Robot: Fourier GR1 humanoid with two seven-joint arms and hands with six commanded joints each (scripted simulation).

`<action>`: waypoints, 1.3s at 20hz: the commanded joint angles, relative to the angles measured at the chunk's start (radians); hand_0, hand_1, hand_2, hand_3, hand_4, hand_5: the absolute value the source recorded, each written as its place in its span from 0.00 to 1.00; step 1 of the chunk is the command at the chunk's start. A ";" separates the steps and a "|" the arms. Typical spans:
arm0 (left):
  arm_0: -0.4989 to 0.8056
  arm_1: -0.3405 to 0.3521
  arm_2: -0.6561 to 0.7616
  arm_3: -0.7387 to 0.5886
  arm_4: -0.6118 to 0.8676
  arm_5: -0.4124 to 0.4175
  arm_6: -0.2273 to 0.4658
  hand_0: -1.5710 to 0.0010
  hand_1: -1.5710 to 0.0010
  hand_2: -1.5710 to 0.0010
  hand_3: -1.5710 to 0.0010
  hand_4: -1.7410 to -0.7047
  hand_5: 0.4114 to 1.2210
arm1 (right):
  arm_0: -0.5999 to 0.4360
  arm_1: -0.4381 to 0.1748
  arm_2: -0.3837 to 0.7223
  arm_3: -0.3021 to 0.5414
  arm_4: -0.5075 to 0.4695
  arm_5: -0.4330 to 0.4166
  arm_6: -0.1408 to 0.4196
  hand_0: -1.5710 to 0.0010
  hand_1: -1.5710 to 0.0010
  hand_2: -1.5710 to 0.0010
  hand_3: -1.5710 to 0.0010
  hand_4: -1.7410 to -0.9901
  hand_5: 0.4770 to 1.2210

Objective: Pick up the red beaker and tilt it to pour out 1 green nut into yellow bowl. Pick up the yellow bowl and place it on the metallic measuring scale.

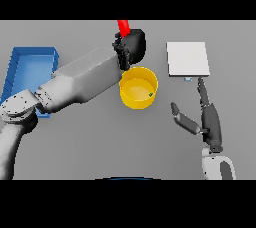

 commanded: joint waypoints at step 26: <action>0.172 0.443 0.813 0.206 0.967 0.445 0.339 0.00 0.00 0.00 0.08 0.00 1.00 | -0.043 -0.041 -0.021 0.043 -0.065 0.064 -0.049 1.00 1.00 1.00 1.00 0.70 0.18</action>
